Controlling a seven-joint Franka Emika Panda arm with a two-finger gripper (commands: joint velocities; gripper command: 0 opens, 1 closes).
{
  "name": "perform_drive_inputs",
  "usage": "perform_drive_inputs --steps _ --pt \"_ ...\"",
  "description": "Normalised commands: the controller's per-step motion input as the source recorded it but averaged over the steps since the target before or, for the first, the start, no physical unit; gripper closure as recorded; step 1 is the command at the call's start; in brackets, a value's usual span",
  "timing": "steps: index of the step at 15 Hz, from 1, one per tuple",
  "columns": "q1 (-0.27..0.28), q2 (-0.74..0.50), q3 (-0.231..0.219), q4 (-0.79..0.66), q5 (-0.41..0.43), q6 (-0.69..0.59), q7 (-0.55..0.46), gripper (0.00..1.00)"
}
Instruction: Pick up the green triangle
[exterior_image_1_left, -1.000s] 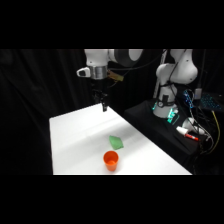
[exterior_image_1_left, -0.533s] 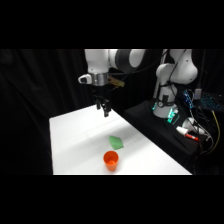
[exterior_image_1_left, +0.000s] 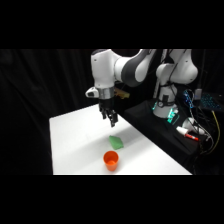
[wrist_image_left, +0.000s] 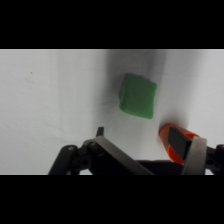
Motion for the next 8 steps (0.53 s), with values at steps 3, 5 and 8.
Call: perform_drive_inputs --steps 3,5,8 --pt "0.045 0.05 0.062 -0.24 0.110 0.39 -0.07 0.00" --pt "0.065 0.10 0.050 -0.18 0.050 0.43 0.00 0.00" --pt "0.073 0.18 0.014 -0.06 -0.044 0.41 0.09 0.00"
